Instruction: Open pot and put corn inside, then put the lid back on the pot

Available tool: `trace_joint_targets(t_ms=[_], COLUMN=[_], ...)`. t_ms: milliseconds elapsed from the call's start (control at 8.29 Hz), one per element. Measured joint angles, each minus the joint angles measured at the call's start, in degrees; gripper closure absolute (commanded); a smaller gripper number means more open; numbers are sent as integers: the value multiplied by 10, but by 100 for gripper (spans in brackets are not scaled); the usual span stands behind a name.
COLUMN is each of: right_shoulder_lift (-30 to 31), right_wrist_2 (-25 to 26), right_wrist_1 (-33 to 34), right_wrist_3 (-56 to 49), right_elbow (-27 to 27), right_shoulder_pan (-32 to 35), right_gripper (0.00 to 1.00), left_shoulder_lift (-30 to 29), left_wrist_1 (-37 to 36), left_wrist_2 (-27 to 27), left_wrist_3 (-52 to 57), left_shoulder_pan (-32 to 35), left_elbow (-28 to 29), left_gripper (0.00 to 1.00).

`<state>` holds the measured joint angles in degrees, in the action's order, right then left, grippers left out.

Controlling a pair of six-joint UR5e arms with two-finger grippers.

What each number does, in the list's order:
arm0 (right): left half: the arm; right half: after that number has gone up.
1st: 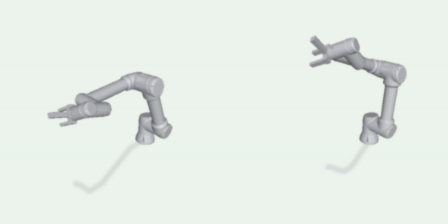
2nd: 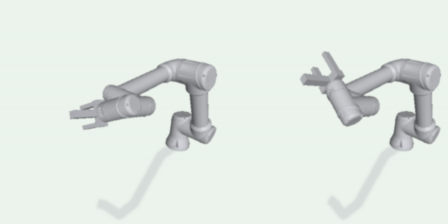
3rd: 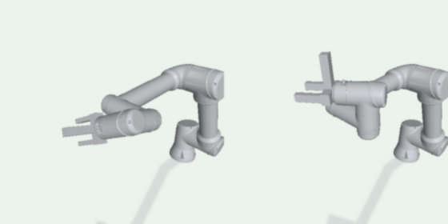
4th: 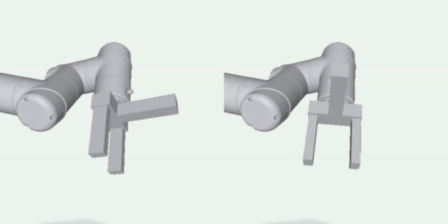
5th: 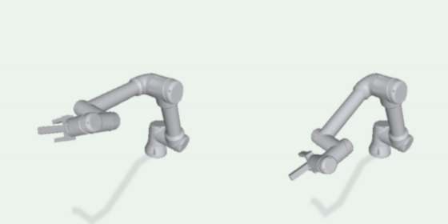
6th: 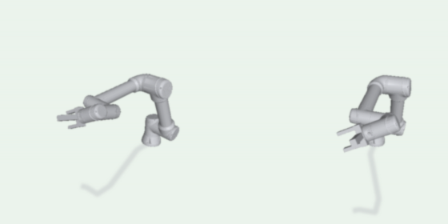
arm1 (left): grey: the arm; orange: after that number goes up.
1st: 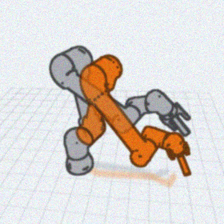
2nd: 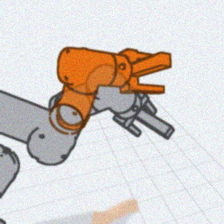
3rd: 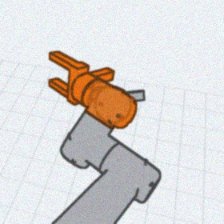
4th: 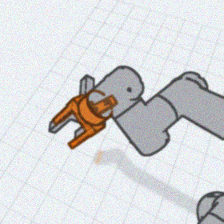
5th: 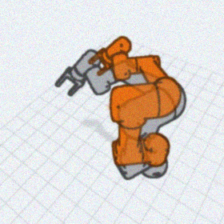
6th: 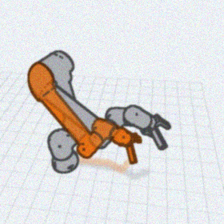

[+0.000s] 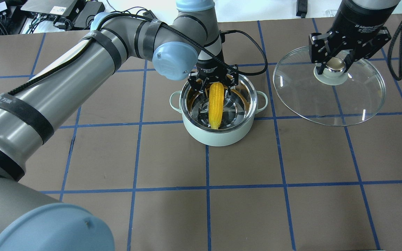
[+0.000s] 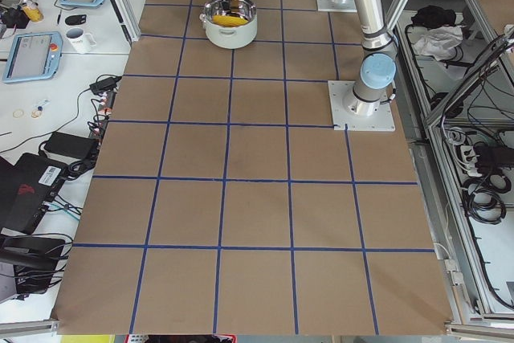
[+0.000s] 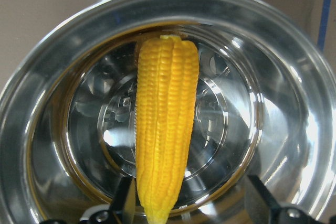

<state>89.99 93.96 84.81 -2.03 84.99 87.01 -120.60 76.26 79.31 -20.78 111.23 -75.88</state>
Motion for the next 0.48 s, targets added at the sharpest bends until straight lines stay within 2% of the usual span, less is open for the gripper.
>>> trace_joint_targets(t_ms=[121,241,483], right_shoulder_lift=[0,0,-3], right_wrist_2=[0,0,-2], right_wrist_1=[0,0,0], right_wrist_3=[0,1,6], right_elbow=[0,0,0], right_shoulder_pan=[0,0,1], right_gripper=[82,82,82], left_shoulder_lift=[12,28,72], left_wrist_1=[4,7,10], left_wrist_2=[1,3,5], left_wrist_3=[1,3,12], left_shoulder_pan=[-1,-2,-12], left_elbow=[0,-2,-5], left_gripper=[14,1,0])
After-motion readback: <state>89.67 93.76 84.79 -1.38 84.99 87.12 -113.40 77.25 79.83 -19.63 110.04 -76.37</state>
